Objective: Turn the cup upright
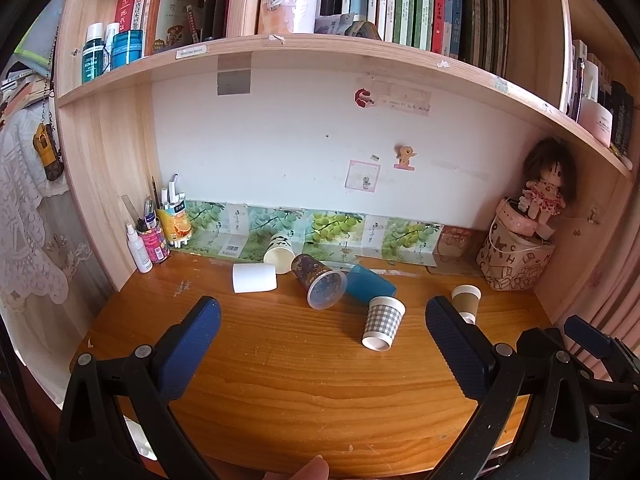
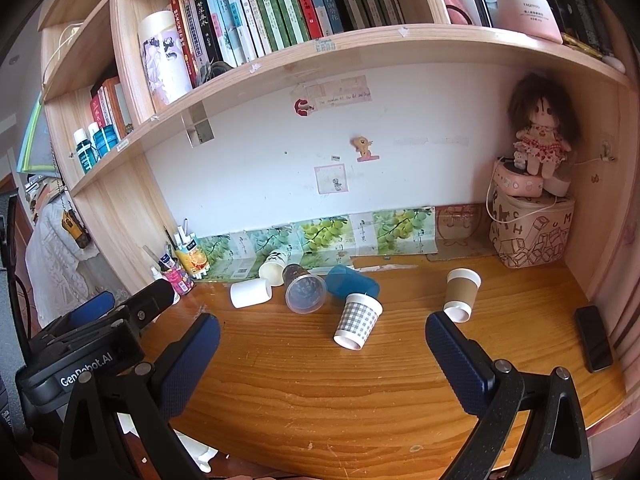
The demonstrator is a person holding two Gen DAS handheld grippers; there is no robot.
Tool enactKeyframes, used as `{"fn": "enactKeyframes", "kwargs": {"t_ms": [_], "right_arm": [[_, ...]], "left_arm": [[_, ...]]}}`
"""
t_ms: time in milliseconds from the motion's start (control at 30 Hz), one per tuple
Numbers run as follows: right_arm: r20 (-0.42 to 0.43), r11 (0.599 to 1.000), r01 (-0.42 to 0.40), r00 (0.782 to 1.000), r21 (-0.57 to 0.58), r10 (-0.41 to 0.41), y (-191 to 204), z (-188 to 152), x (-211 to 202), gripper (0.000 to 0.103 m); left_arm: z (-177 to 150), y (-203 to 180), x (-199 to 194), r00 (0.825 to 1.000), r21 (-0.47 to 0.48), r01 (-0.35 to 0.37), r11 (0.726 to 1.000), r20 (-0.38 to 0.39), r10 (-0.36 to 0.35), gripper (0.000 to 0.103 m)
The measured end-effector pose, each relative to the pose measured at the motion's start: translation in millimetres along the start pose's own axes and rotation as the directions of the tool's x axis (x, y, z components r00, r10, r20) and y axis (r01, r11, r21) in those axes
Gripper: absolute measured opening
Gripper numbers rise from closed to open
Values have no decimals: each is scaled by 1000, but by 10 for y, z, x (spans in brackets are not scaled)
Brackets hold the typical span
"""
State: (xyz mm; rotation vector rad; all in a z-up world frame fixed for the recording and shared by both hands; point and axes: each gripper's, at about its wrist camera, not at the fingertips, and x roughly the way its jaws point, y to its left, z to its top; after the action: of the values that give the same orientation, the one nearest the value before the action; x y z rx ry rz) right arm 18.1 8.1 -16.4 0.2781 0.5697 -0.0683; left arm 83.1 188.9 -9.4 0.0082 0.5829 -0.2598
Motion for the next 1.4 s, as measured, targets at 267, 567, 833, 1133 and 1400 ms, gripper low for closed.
{"fn": "enactKeyframes", "kwargs": {"t_ms": [267,567,833,1133,1400], "right_arm": [[-12,1000,10,1000,16,-10,124,42,126,103],[-30,1000,10,1000,18,-10,383,132,347,103],[-51,1000,-14,999,-13,13,645,239,587,103],[-104,995,-39,994,-91,30,964,350,1024,100],[-185,992,-75,981,-102,55,1116,482,1543,100]], "left_arm": [[83,162,137,999,5,29,1000,-26,-28,102],[227,438,300,998,-3,35,999,-51,-35,102],[351,739,517,996,-38,31,999,-86,-34,102],[339,1219,846,980,-151,-46,987,-199,15,102],[165,1713,1301,931,-317,-116,941,-364,-8,102]]}}
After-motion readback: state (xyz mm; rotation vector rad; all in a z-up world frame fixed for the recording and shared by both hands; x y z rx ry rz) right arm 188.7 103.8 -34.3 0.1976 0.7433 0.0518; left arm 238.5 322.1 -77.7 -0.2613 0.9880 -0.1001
